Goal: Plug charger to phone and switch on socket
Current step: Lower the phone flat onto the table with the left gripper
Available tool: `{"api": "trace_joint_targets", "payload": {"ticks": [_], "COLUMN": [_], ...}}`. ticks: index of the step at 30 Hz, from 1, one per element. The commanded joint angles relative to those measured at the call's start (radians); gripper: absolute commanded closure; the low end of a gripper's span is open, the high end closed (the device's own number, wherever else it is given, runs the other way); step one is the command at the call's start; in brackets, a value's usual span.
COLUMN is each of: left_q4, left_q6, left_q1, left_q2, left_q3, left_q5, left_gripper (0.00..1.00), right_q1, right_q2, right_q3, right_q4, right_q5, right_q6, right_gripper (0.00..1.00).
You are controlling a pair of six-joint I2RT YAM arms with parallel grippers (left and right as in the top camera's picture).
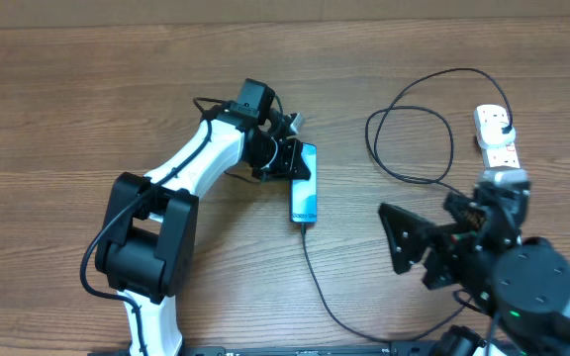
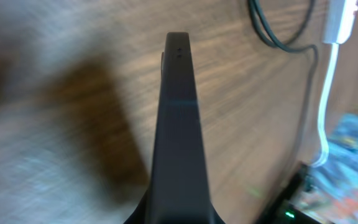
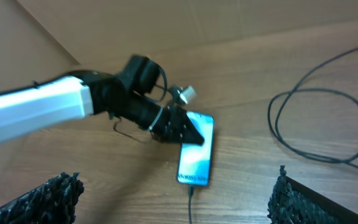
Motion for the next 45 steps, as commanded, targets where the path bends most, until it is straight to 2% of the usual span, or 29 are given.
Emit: {"api": "trace_joint_targets", "payload": {"ticks": [1,6,14,17,18,23,26,32,36,45], "left_q4": [0.050,0.138,0.132,0.133,0.135,0.128,0.114,0.075,0.026,-0.043], "left_q6": [0.089,0.052,0.018,0.039,0.072,0.085,0.085,0.084,0.027,-0.009], "left_q1": [0.010,0.010,0.013,0.023,0.034,0.057,0.058,0.058,0.059,0.060], "left_q2": [0.008,0.021,0.113,0.174,0.213,0.288,0.307,0.307,0.307,0.307], "left_q3": [0.019,0.017,0.017,0.017,0.017,0.017,0.017,0.017,0.017,0.017], "left_q5": [-0.007,0.050,0.065,0.172,0.265,0.282,0.217,0.112,-0.040,-0.245], "left_gripper": [0.96,0.96,0.96,0.96,0.96,0.92,0.82,0.71,0.62,0.50], "right_q1": [-0.003,-0.003,-0.003,-0.003,-0.003,-0.003,-0.003,-0.003,-0.003,-0.003], "right_q2": [0.027,0.077,0.139,0.153,0.159,0.165,0.165,0.171,0.187,0.251], "right_q3": [-0.041,-0.044,-0.044,-0.044,-0.044,-0.044,-0.044,-0.044,-0.044,-0.044], "right_q4": [0.010,-0.004,-0.009,-0.019,-0.030,-0.032,-0.029,-0.028,-0.025,-0.014], "right_q5": [0.007,-0.032,-0.039,-0.039,-0.038,-0.038,-0.037,-0.038,-0.038,-0.058], "right_q6": [0.065,0.087,0.087,0.087,0.087,0.087,0.087,0.087,0.087,0.090], "right_gripper": [0.00,0.00,0.00,0.00,0.00,0.00,0.00,0.00,0.00,0.00]}}
